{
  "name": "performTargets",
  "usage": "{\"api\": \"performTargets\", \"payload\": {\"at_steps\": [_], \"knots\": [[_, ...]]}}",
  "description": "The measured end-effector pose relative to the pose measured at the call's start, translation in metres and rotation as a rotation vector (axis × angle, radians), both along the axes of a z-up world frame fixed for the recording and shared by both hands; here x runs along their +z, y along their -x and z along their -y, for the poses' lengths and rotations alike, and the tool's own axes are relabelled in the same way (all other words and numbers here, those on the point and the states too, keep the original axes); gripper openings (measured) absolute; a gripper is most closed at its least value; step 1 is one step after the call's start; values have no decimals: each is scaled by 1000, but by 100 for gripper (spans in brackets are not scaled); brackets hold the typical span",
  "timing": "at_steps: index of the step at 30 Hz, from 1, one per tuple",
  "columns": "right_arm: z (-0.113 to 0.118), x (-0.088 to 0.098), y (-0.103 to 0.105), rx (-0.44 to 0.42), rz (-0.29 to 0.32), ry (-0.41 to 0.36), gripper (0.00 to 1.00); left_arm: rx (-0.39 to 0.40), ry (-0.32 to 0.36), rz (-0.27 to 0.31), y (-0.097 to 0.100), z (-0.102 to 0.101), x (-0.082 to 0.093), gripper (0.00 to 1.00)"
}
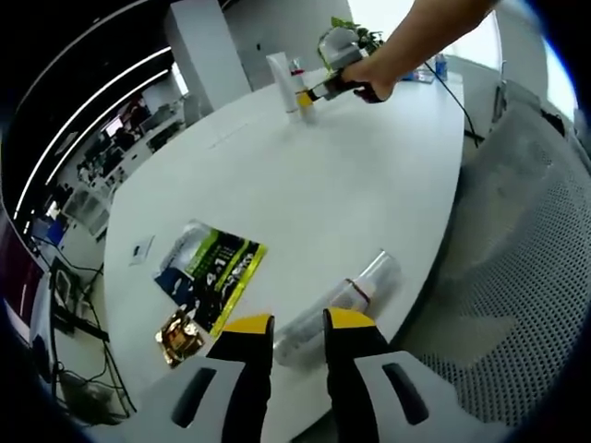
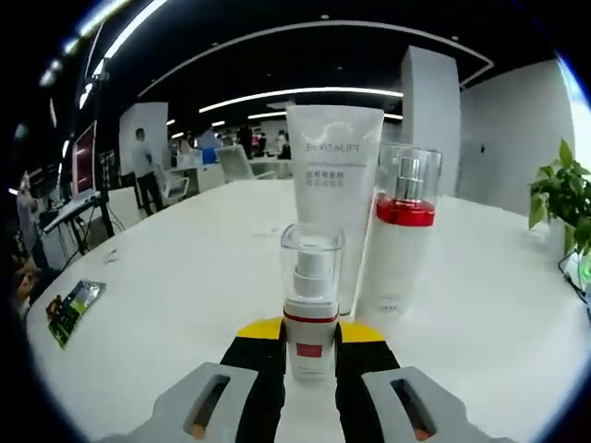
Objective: Arrange the skincare products in the storage area until every visible bottle or jar stands upright without overlapping.
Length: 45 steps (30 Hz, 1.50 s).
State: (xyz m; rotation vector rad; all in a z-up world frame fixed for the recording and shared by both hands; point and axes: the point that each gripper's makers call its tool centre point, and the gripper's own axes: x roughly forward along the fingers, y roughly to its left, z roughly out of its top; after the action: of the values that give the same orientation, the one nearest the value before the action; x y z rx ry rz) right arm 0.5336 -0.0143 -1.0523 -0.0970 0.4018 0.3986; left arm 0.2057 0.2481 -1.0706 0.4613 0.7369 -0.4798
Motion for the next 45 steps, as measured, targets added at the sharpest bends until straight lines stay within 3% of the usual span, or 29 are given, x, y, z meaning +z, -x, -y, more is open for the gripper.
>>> {"api": "performTargets", "payload": {"at_steps": [14,23,27,29,33,37,45], "knots": [[-2,0,-13,-41,32,-13,13,3,-7,-11,1,-1,-3,16],[0,-2,-19,-57,13,0,14,6,-12,-19,2,-2,-3,14],[1,-6,-20,-57,-27,-3,14,7,-10,-17,2,-2,-3,14],[3,-9,-19,-65,-40,4,17,8,-11,-16,1,-3,-3,14],[6,-8,-16,-105,-49,-15,35,11,-10,-16,1,-3,-3,14],[6,-11,3,-147,-115,-92,44,12,-9,-12,1,-3,-2,13],[-53,-9,73,68,-208,-122,53,6,-3,3,-1,-1,2,13]]}}
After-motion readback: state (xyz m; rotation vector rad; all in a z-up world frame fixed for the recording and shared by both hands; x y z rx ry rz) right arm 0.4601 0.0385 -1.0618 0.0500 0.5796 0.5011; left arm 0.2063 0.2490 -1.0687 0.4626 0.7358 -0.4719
